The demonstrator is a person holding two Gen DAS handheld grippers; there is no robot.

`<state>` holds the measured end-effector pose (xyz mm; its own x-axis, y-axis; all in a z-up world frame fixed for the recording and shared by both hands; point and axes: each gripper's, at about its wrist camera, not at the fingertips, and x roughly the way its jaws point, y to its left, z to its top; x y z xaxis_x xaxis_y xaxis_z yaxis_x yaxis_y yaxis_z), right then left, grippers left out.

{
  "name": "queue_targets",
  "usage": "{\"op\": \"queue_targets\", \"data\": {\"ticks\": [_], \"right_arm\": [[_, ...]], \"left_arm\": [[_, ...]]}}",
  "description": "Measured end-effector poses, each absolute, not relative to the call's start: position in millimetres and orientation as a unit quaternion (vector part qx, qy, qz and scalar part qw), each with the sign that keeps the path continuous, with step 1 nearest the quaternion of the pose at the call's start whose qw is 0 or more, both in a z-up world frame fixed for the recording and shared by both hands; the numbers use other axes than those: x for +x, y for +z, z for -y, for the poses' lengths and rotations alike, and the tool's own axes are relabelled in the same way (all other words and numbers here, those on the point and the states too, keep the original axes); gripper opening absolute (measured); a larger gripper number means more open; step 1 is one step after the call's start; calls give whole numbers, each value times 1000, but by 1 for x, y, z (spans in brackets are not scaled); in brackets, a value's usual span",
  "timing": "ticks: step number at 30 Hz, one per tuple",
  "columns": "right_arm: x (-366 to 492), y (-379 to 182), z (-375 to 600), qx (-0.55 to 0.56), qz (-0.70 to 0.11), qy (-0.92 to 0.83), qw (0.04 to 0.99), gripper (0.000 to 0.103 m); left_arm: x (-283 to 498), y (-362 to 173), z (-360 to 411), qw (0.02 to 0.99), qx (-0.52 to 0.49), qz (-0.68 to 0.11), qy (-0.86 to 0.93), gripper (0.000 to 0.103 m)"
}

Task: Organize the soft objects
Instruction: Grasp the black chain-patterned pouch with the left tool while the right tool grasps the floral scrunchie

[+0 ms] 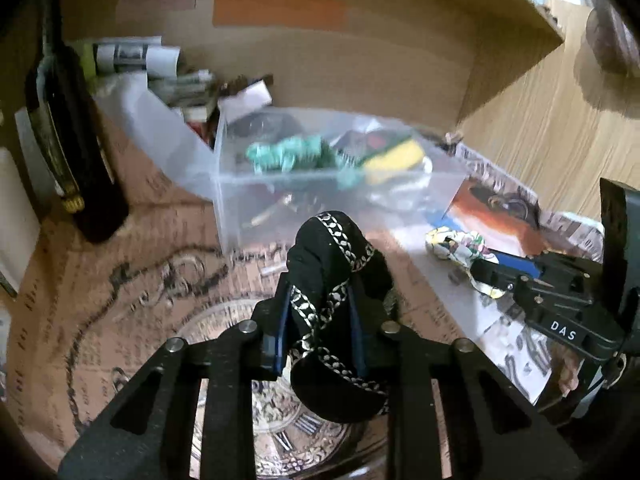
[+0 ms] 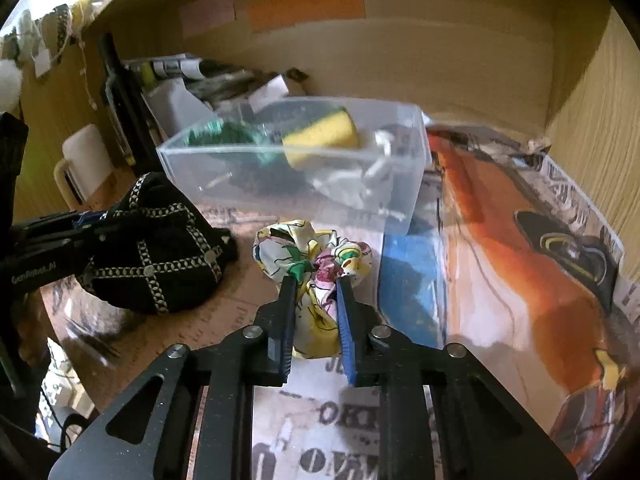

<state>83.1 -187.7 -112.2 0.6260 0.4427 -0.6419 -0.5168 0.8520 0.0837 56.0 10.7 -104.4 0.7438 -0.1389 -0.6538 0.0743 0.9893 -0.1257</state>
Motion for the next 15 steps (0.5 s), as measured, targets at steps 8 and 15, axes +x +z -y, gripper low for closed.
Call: {"op": "queue_targets", "data": {"ticks": [8, 15], "right_arm": [[80, -78, 186, -49, -288, 273, 917, 17], [86, -47, 180, -47, -233, 274, 932, 17]], "left_arm": [[59, -70, -16, 949, -57, -305, -62, 24], [66, -36, -20, 965, -56, -250, -55, 24]]}}
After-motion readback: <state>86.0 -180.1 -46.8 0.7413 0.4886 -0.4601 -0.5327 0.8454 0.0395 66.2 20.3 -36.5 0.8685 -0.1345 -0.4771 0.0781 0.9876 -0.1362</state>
